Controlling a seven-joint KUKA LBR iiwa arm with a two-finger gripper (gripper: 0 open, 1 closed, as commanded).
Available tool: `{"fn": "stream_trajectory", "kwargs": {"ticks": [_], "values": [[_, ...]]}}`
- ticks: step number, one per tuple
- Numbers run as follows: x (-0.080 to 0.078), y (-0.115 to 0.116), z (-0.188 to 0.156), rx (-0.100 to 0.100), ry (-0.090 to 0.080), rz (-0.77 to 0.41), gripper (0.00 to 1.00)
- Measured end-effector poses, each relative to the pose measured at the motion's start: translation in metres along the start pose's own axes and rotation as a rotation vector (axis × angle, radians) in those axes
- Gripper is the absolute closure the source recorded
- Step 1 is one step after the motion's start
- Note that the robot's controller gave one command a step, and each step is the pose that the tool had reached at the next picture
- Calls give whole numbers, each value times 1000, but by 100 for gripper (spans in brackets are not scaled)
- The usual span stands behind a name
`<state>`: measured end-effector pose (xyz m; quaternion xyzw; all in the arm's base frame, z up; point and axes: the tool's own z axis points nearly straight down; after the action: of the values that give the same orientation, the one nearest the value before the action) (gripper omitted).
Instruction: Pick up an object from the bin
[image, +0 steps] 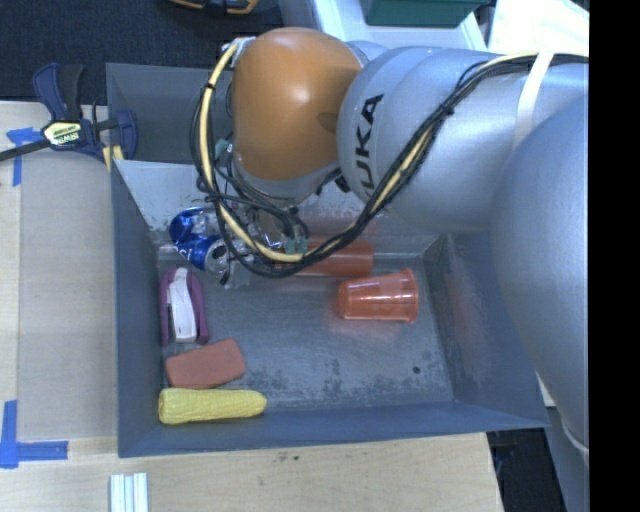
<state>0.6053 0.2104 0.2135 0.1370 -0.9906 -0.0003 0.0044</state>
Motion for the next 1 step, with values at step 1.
{"fn": "stream_trajectory", "kwargs": {"ticks": [1], "values": [[-1,-7,5,0,0,451,100]]}}
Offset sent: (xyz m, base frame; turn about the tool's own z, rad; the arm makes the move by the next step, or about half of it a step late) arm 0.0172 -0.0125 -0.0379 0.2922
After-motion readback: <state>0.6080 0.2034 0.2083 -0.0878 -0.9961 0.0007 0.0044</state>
